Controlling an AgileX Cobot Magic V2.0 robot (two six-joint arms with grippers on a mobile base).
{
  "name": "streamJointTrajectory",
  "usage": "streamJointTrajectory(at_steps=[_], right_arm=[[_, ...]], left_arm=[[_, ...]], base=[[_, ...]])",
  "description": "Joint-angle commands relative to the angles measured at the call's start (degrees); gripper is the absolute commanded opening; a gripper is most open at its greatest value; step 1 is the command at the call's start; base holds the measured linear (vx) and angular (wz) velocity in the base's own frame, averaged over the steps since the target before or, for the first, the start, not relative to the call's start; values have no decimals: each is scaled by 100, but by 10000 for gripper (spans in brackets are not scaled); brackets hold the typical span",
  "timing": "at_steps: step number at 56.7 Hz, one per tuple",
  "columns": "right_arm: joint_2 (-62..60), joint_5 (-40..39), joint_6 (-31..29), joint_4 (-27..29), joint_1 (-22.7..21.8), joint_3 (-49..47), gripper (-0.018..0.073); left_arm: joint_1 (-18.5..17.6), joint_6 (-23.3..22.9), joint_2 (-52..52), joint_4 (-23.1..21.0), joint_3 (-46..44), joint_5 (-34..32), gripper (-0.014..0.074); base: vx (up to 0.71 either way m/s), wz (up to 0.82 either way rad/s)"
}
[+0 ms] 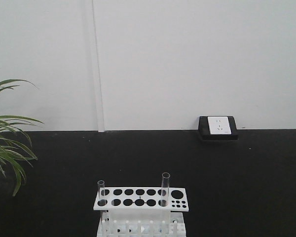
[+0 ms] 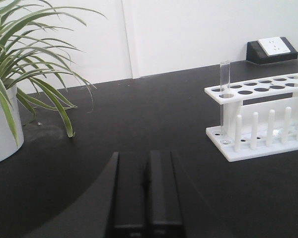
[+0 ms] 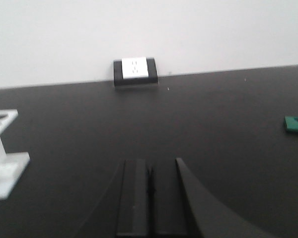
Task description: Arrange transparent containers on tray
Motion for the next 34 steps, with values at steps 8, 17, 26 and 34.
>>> streamJointTrajectory(at_steps=[8, 17, 26, 34], right_arm=[[-41, -2257, -24, 264, -18, 45, -11], [-32, -2304, -18, 188, -18, -561, -11], [569, -1909, -176, -173, -18, -1972, -11], [1783, -1837, -176, -362, -18, -3474, -11]], left_arm=[[14, -133, -135, -129, 187, -1381, -1], [9, -459, -128, -293, -456, -1673, -1], [9, -205, 334, 163, -1909, -1539, -1], [9, -153, 1541, 454, -3249, -1493, -1]], base=[[0, 0], [0, 0], [0, 0], [0, 0]])
